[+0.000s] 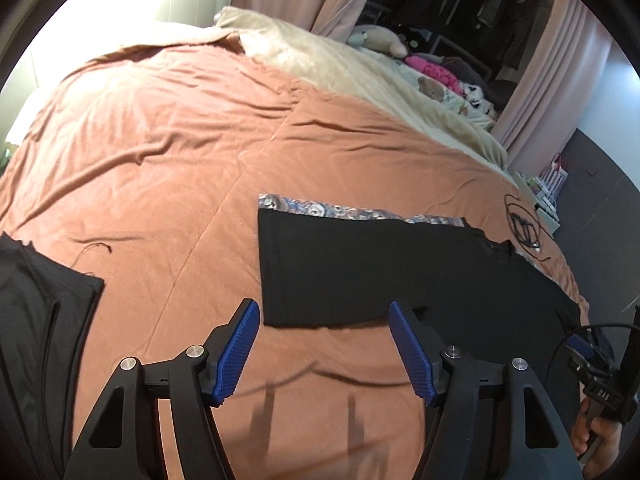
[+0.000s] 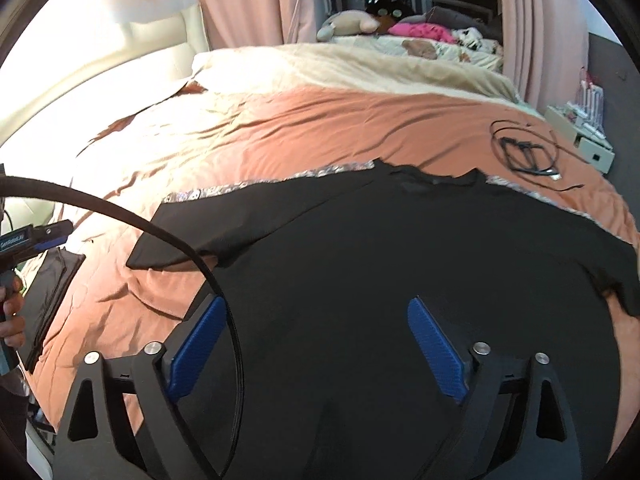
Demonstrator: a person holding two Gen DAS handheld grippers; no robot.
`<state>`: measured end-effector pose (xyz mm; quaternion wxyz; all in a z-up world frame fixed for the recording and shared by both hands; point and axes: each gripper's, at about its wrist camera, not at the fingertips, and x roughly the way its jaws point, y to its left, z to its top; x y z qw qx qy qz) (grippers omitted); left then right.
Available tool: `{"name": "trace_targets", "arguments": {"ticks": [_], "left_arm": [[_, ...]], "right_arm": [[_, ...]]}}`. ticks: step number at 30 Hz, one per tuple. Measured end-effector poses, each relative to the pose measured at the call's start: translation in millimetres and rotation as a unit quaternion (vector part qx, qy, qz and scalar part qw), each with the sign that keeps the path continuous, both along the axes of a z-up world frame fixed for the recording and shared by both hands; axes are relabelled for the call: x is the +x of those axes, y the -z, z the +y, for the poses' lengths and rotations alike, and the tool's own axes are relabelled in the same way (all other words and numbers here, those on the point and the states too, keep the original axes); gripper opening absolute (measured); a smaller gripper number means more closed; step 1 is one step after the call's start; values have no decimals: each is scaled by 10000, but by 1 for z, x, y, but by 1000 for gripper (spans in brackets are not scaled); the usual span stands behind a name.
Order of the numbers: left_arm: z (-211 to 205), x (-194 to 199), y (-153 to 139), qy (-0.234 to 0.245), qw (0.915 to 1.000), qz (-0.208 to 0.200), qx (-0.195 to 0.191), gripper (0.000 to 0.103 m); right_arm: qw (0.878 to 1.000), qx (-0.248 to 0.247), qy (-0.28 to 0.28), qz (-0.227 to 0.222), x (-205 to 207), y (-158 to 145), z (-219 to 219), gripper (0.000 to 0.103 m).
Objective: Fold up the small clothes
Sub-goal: 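Move the left tool down to the side edge of the black T-shirt, then close the left gripper on the T-shirt side edge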
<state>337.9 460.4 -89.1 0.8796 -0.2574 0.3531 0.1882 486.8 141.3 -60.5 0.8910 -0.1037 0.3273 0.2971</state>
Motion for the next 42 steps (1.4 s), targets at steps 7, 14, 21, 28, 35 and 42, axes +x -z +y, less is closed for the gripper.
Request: {"name": "trace_targets", "arguments": {"ticks": [7,14,21,28,35,42], "left_arm": [[34,33,38,38,9989,224,-400,60],[56,51,64,-228,9974,212,-647,53],[71,70,100,-386,9923,424,-1100,44],[69,79,110,-443,9922,654,-965,41],[67,78,111,-498,9922,797,-814,37],[70,86,98,-520,9926,745,-800,8]], "right_arm": [[9985,143,-139,506,38,10,34,59],[9963,170,-265,803,62,21,59,50],[9958,47,-235,885,70,31,72,44],[9950,125,-340,928,74,35,87,44],[9935,91,-586,972,91,45,115,33],[9910,248,-643,1150,118,53,134,29]]}}
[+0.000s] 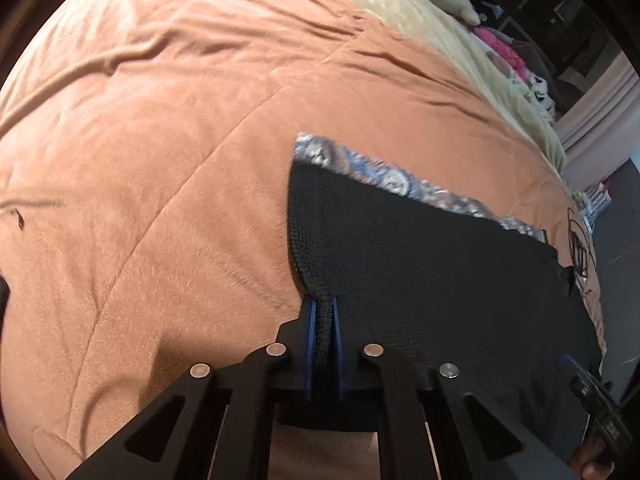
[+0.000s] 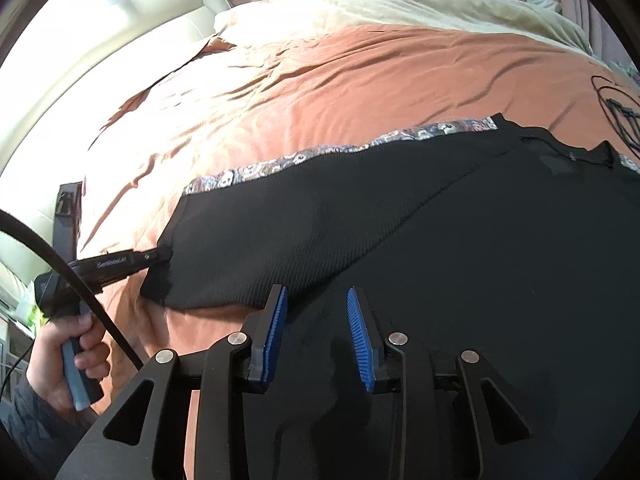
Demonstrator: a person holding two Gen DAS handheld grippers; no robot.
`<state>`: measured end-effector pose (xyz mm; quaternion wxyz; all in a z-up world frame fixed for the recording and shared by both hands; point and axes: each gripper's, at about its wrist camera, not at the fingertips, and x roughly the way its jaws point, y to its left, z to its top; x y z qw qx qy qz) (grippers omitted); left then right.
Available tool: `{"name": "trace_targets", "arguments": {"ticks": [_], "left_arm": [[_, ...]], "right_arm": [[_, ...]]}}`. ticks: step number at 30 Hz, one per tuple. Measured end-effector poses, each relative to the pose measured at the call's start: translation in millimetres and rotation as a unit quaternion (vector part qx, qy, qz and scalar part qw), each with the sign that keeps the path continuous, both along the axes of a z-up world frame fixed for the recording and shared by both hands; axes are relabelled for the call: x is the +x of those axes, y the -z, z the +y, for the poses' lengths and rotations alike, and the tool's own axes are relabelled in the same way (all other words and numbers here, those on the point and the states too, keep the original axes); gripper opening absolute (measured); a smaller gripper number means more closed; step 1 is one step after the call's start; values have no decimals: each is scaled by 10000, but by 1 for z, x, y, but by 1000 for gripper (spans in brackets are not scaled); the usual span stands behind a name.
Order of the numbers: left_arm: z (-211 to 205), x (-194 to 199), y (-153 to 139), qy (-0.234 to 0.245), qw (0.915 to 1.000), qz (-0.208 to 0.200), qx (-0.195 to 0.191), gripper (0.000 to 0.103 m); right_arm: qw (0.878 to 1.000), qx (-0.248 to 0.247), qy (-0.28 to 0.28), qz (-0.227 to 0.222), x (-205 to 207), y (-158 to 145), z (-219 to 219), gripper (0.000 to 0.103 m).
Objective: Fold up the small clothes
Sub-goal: 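Close the left gripper on the T-shirt side edge, then lift the side edge with the left gripper and fold it toward the shirt center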
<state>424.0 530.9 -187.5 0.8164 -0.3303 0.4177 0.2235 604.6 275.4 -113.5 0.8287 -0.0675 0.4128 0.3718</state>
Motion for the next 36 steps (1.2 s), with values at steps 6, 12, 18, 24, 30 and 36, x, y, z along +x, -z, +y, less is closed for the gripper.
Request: {"name": "trace_targets", "arguments": {"ticks": [6,12,18,24,30,36], "left_arm": [[-2,9,-30,31,9997,-150,178,7],[-4,21,-56,127,9989,-278,354,7],[-9,31,-83,203,9977,-422,493,6],[-25,51,-112,421,9953,-510,709,6],[-51,78,-139,737,9909,-641,920,6],[-91,114,-158,1121,9855,-755,1021,6]], "right_arm": [[9998,81,-106,167,22,16,22,21],[9991,131,-156,376,37,30,35,18],[9980,69,-98,619,46,49,45,17],[9967,176,-25,796,54,56,48,17],[9953,505,118,816,60,36,25,22],[9944,721,356,687,60,18,-11,55]]}}
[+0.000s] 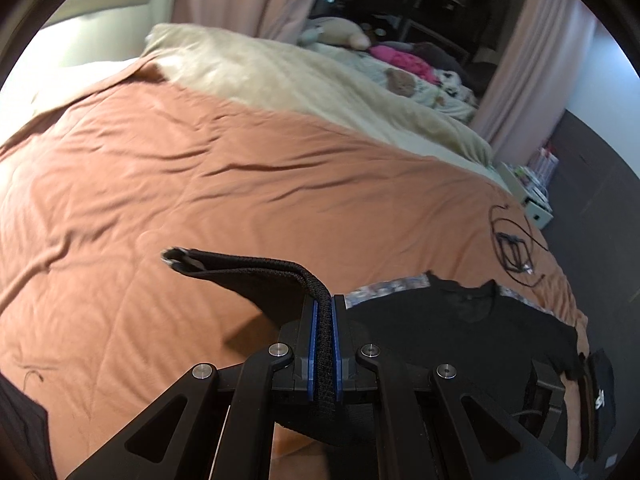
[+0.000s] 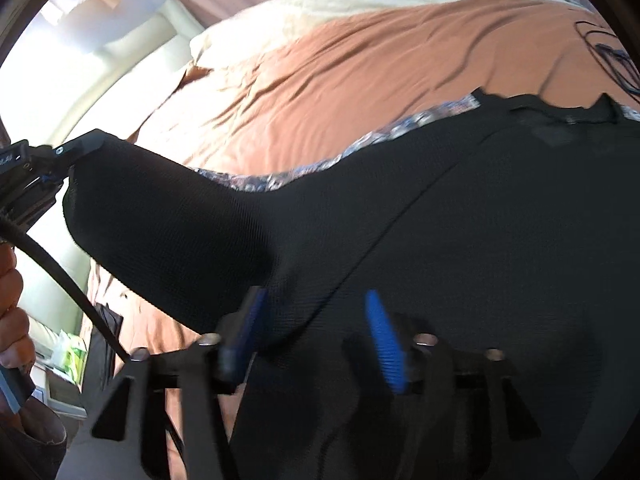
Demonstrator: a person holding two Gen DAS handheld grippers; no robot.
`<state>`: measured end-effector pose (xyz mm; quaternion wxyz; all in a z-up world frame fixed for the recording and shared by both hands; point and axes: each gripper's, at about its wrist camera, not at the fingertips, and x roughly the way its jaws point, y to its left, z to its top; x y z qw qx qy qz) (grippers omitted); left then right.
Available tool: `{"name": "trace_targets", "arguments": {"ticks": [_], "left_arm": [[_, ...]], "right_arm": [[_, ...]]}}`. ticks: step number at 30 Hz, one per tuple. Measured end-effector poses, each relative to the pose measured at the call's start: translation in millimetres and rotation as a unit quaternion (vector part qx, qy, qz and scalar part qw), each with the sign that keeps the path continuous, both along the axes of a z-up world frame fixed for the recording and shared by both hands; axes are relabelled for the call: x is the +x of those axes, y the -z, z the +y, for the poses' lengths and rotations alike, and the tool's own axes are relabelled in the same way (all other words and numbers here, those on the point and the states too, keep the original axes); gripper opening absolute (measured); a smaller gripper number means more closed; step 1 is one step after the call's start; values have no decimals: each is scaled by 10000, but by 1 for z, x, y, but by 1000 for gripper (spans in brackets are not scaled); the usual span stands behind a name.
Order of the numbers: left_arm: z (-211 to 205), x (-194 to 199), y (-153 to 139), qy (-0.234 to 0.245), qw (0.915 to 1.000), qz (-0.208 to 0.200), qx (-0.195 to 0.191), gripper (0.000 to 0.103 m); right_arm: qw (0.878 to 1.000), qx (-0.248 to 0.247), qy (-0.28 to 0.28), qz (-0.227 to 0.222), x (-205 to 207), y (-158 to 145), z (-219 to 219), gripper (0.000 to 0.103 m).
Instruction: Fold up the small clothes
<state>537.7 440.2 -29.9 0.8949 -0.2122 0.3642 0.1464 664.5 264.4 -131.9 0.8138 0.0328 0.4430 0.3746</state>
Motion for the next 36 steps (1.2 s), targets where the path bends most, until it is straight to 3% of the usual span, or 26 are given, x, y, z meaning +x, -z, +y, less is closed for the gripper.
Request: {"name": "trace_targets", "arguments": {"ticks": [11,17,20,24,27,36], "left_arm": [[-79,57,-3,835,9965,40,73,6],[-133,79,12,1550,9878,86,145,7],[-153,85,29,1886,9813,346,165,8],[-151,78,41,1902,9805,457,194,22],[-140,69,43,1804,9825,421,188,31],[-92,48,73,1159,9897,819,187,31]], "right_arm": [[9988,197,450,-24,7,-16,-99,55],[9972,215,709,57,7,-17,-141,55],[9962,186,835,141,6,-14,-160,55],[9948,176,982,216,7,-11,-173,64],[9943,259,994,286,9,-9,-178,64],[9950,347,877,342,20,-3,-164,64]]}}
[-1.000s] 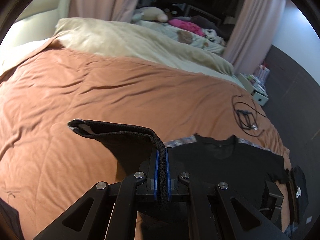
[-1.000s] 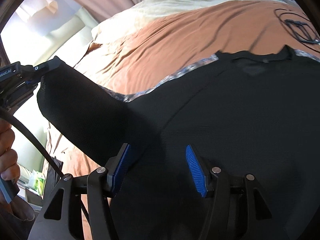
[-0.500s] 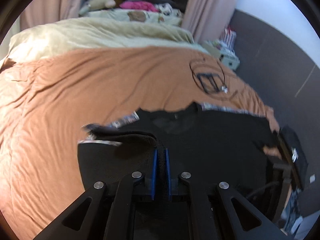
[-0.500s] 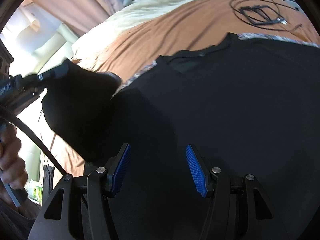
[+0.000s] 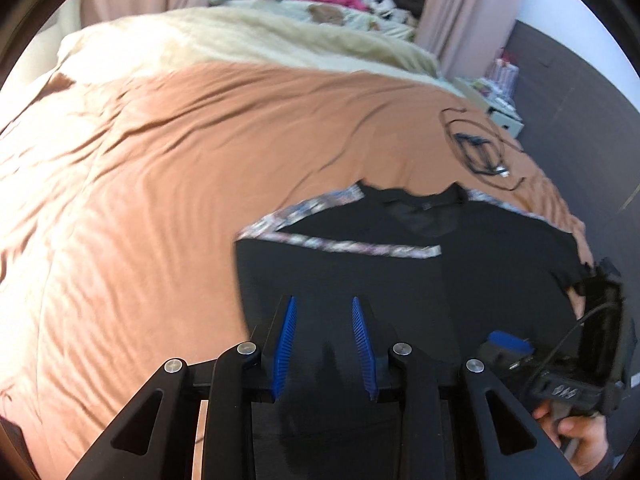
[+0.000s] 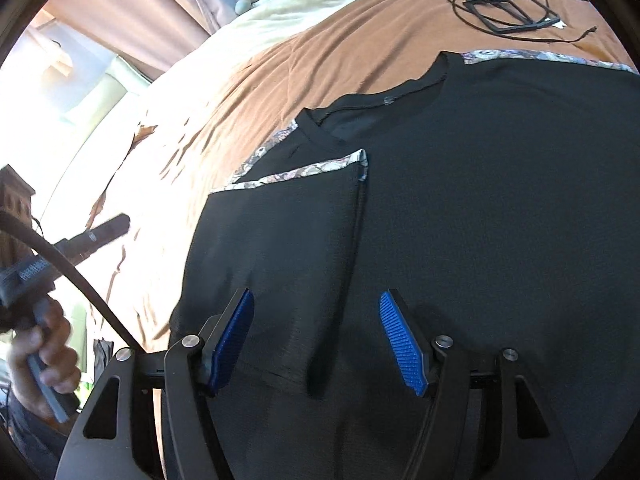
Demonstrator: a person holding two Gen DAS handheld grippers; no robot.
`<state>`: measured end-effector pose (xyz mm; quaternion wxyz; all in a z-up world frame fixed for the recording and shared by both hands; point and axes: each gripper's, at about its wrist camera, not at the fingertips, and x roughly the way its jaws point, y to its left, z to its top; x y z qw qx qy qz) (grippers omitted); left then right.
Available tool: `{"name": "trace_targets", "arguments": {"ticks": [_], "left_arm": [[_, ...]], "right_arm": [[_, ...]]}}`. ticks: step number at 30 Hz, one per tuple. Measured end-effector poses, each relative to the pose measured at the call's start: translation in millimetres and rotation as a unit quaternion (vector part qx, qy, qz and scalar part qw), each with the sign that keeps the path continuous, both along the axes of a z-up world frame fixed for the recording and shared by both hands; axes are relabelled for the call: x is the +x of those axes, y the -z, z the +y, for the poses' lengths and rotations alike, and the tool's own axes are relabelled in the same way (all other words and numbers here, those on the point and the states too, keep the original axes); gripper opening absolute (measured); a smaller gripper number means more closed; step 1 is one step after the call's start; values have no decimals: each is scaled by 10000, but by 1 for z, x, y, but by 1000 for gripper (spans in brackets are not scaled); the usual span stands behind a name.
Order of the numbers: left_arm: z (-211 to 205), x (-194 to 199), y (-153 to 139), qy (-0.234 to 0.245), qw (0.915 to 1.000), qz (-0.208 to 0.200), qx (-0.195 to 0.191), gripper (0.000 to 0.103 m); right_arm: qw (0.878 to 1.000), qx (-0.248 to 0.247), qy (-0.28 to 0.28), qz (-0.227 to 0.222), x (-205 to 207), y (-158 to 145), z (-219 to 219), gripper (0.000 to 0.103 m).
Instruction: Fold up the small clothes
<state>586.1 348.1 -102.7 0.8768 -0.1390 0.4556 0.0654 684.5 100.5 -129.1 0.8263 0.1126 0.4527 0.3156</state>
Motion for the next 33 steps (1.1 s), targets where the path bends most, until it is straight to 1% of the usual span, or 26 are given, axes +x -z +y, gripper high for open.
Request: {"name": "trace_targets", "arguments": {"ticks": [2,5,8,11,12,13,14,15,16,20,21,22,23,24,25,26,29,31,33], "left_arm": [[8,-3,12,-84,9999,129,-28,31],[17,-6,32,-186,9994,293,-72,31],[26,-5,50,-285,9986,418,-156,31],[32,1,66,-333,9980,516,-168,31],[33,3,72,-330,9977,565,-149,31],[33,6,79,-334,9974,623,-112,31],[34,9,84,-333,9972,662,-110,31],[36,12,89,-332,9970,694,-131,31],[37,15,93,-349,9968,702,-146,31],[47,28,99,-452,9970,585,-209,31],[50,32,99,-484,9970,564,-209,29],[52,36,99,-520,9971,530,-158,24],[54,40,99,-568,9971,500,-72,10],[56,43,99,-595,9970,496,-71,6],[59,46,100,-613,9968,491,-166,4],[62,47,100,-620,9967,469,-234,4],[66,46,93,-617,9975,325,-84,3],[72,42,87,-649,9976,189,-140,3],[74,44,87,-692,9972,204,-189,4]], "right_arm": [[10000,-47,-25,11,5,2,7,64],[9997,-244,25,93,15,11,14,64],[9995,-230,1,224,23,21,20,64],[9996,-166,1,228,26,27,22,62],[9996,-160,-4,224,26,28,22,57],[9996,-157,3,223,27,29,23,49],[9996,-155,-7,243,29,30,24,44],[9995,-166,-18,280,31,31,26,37],[9994,-182,-26,309,33,33,28,33],[9990,-367,-18,251,37,31,37,26],[9989,-406,-28,234,37,30,39,21],[9988,-436,-37,223,37,30,41,16],[9987,-470,-29,204,36,29,42,15],[9985,-501,11,201,36,29,42,10],[9983,-527,56,222,37,29,43,6],[9984,-499,74,266,37,29,44,4],[9989,-420,-15,207,35,25,45,2],[9990,-412,-80,148,32,23,46,1],[9990,-405,-57,170,32,25,47,1]]}}
